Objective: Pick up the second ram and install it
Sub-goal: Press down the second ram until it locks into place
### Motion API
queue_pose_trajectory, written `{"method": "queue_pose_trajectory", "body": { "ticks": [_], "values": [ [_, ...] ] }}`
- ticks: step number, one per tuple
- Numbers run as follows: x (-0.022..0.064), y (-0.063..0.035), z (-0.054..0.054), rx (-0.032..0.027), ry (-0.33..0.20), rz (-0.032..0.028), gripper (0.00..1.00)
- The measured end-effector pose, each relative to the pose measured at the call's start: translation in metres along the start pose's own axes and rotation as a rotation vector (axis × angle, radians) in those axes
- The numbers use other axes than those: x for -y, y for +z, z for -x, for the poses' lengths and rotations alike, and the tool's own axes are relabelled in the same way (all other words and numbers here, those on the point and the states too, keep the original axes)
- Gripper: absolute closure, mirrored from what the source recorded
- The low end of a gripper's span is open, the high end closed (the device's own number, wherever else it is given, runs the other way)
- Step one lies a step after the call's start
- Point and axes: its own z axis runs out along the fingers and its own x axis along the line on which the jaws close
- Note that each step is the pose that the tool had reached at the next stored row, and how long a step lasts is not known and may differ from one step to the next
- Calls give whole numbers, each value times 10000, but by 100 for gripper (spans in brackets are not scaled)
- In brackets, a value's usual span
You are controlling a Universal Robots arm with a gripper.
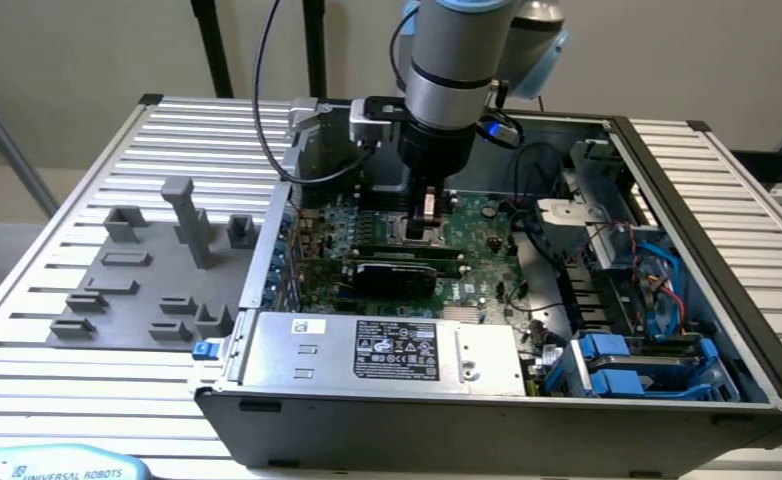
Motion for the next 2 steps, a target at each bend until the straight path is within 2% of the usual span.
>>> {"method": "queue_pose_trajectory", "body": {
  "ticks": [2],
  "values": [
    [0,0,0,58,-3,3,89]
  ]
}}
